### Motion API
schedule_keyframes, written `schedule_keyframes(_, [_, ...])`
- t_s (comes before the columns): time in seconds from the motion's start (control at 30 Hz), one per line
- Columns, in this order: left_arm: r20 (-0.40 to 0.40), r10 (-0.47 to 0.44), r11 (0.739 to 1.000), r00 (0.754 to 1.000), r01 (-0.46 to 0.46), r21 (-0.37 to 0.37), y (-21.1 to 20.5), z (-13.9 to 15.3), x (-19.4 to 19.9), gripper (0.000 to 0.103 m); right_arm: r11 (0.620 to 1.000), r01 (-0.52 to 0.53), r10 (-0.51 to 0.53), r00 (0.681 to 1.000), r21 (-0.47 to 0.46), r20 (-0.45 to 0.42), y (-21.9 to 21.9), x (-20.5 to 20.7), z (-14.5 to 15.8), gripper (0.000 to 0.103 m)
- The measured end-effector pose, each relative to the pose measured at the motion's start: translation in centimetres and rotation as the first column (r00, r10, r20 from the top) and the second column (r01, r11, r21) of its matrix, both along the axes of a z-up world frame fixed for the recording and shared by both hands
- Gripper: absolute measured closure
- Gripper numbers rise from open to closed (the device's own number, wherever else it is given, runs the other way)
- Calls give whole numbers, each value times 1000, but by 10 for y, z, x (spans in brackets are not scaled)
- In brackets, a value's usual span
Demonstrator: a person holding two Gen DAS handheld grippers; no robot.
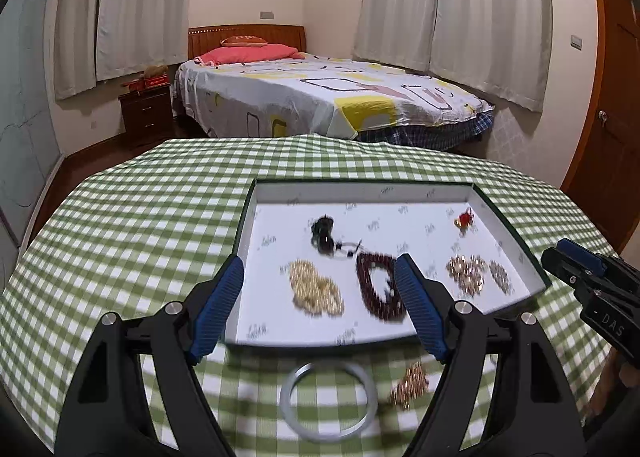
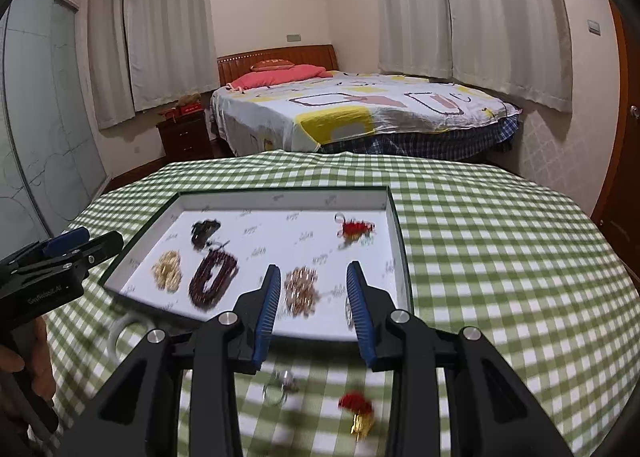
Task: Organize jewelry
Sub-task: 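Withdraw both tools from the box toward the remaining jewelry, then grasp the white jade bangle with the left tool while the right tool grasps the pearl ring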
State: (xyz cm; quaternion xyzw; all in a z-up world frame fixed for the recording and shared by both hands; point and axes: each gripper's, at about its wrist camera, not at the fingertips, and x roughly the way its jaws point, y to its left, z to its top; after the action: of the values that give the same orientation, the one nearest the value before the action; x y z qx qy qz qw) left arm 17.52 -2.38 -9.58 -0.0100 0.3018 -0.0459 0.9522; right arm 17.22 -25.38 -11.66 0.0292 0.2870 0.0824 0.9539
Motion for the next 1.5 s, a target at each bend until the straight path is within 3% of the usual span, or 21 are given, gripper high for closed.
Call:
schedule_keyframes(0.27, [-12, 16, 1000, 1000, -16, 12, 4, -21, -36, 26, 1000, 0, 0, 1000, -4, -2, 3, -37, -18, 68])
schedule_keyframes(0.47, [-68, 12, 1000, 998, -10, 23, 1, -45, -53, 26, 1000, -27, 27, 999, -9, -32, 9, -51, -33, 68])
schedule_keyframes(0.93, [-194, 7, 999, 981, 1, 44, -6, -75, -40, 26, 999, -44, 44, 998, -7, -49, 13, -57, -39, 68])
schedule_keyframes(1.27, [-242, -5, 998, 970, 19, 56, -8, -81, -31, 17, 998, -58, 57, 996, -7, -70, 18, -53, -42, 68])
schedule_keyframes(1.3, [-240, -7, 998, 971, 20, 51, -8, -81, -31, 17, 998, -59, 58, 996, -8, -72, 19, -52, -43, 68])
schedule_keyframes(1.4, [-218, -13, 1000, 976, 17, 18, -2, -78, -33, 35, 998, -64, 63, 995, -11, -78, 21, -50, -43, 68])
schedule_keyframes(1.5, [-207, -11, 1000, 978, 10, -8, 2, -78, -35, 35, 998, -67, 66, 994, -8, -89, 24, -46, -44, 68])
